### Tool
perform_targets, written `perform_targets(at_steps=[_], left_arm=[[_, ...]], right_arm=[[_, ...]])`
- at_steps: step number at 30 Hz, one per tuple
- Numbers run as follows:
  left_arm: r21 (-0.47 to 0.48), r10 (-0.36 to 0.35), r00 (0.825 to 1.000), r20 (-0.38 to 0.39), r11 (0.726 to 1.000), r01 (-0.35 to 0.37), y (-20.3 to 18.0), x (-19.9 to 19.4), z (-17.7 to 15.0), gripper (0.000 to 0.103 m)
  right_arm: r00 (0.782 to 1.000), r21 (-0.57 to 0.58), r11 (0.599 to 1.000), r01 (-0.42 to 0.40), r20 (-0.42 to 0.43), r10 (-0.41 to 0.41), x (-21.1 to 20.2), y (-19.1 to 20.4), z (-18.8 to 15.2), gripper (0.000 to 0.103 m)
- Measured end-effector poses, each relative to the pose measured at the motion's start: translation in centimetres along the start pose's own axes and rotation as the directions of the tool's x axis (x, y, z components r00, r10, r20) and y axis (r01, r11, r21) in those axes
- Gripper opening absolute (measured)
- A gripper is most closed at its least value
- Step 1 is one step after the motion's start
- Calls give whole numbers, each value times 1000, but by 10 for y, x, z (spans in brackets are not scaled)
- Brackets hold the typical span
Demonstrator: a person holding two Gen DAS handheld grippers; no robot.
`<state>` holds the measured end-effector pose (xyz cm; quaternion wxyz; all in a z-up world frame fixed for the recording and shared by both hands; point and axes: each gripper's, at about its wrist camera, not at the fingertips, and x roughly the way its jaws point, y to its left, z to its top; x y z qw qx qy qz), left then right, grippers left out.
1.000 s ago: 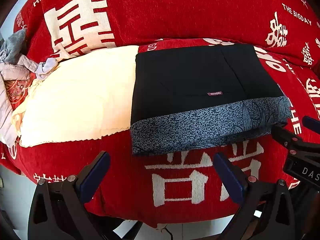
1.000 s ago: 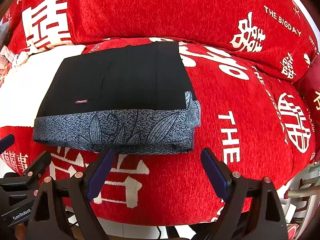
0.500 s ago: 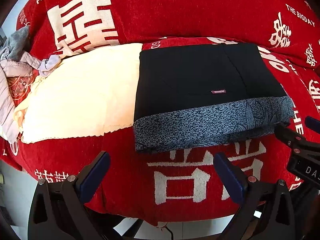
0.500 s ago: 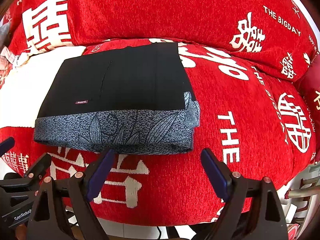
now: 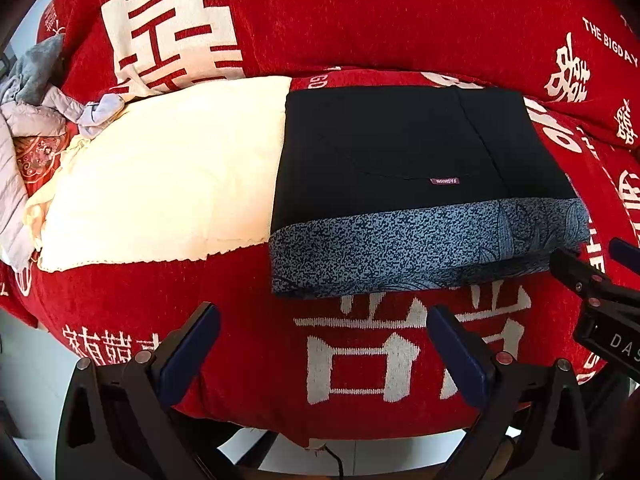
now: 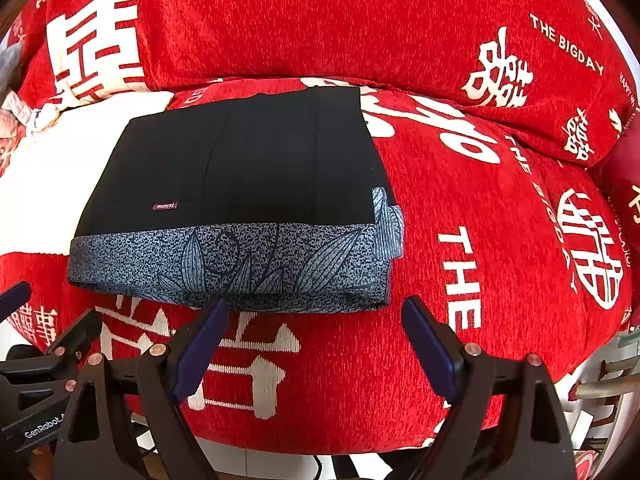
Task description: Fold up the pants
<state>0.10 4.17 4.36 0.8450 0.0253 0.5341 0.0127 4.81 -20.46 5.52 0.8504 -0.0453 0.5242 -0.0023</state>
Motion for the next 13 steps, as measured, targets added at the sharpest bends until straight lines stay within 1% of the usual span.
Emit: perform_targets(at_steps=[6, 13], left_arm=[[-8, -12, 1000, -14, 1000, 12, 1, 4, -1, 103], [-15, -21, 1000, -1, 1000, 21, 5, 6, -9, 103]], right_arm=[[1000, -2, 1000, -2, 1, 2, 0, 0, 1, 90], [1000, 1, 1000, 2, -2, -2, 3, -1, -6, 90]])
